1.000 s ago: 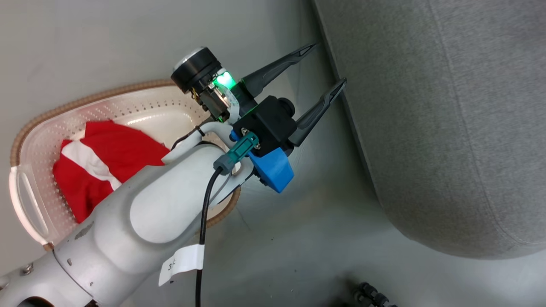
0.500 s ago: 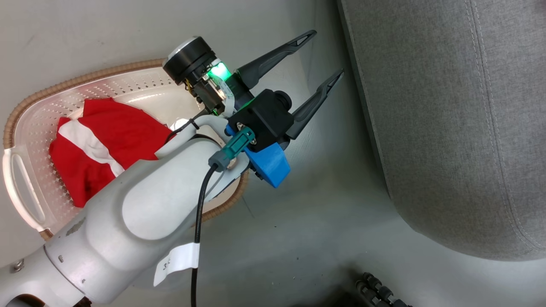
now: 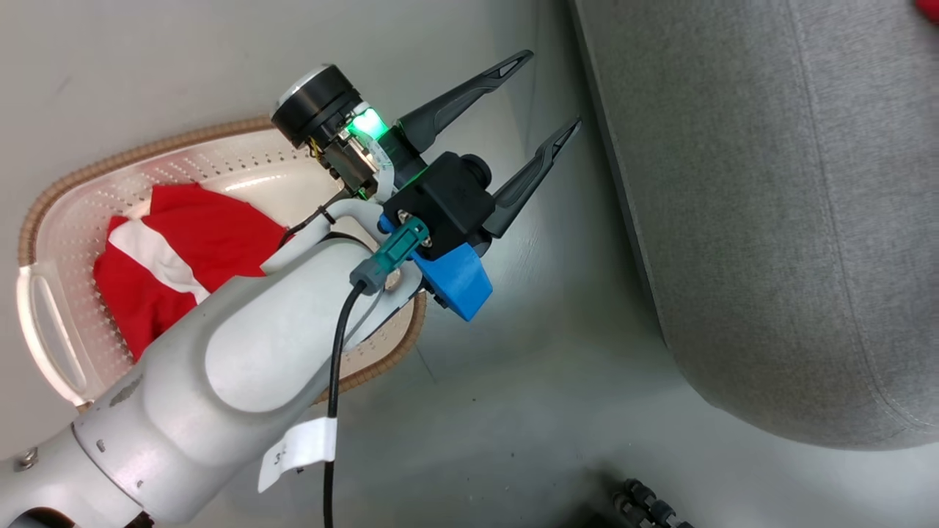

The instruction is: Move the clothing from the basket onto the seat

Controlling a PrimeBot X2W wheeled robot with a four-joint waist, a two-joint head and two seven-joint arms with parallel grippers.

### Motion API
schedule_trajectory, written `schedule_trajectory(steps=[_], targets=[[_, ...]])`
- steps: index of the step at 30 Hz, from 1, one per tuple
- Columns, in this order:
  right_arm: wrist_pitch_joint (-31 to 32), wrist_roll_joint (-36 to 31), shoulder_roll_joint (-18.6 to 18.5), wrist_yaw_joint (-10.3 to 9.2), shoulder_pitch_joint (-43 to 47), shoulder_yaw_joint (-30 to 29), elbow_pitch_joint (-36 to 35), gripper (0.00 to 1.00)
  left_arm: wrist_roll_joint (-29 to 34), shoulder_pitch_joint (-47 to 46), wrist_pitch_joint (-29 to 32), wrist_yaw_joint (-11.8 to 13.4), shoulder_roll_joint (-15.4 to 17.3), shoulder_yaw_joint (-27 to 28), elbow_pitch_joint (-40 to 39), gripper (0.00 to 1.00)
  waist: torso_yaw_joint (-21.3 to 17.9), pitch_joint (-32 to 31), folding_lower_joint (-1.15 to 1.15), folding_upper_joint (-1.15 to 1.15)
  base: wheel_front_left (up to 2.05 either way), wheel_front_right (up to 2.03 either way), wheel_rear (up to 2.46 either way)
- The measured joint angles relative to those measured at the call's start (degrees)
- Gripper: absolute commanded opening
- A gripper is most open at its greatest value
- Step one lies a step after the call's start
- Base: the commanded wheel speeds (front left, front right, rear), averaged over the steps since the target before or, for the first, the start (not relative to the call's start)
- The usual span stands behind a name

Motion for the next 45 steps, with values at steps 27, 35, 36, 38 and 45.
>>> schedule_trajectory(steps=[27,35,36,38,45], targets=[[0.00,-0.33,4.83,0.00,28.96,16.36,-22.50,1.00,-4.17,15.58,-4.71,3.80,-4.19,10.11,2.04,1.00,2.83,-21.55,-0.01,0.00,0.00,0.00,0.00],[0.00,-0.35,5.59,0.00,29.10,22.92,-27.76,1.00,-0.55,23.41,-4.72,5.05,-4.94,20.60,-1.75,1.00,7.39,-26.59,-0.01,0.00,0.00,0.00,0.00],[0.00,-0.34,5.83,0.00,29.14,23.60,-28.10,1.00,0.03,24.47,-4.72,5.08,-5.13,21.94,-2.22,1.00,8.03,-27.22,-0.01,0.00,0.00,0.00,0.00],[0.00,-0.34,6.32,0.00,29.22,24.92,-28.74,1.00,1.10,26.55,-4.71,5.08,-5.55,24.55,-3.04,1.00,9.28,-28.45,-0.01,0.00,0.00,0.00,0.00],[0.00,-0.34,7.93,0.00,29.97,28.98,-29.82,1.00,4.07,33.94,-4.72,4.28,-7.30,34.05,-4.68,1.00,13.27,-32.77,-0.01,0.00,0.00,0.00,0.00]])
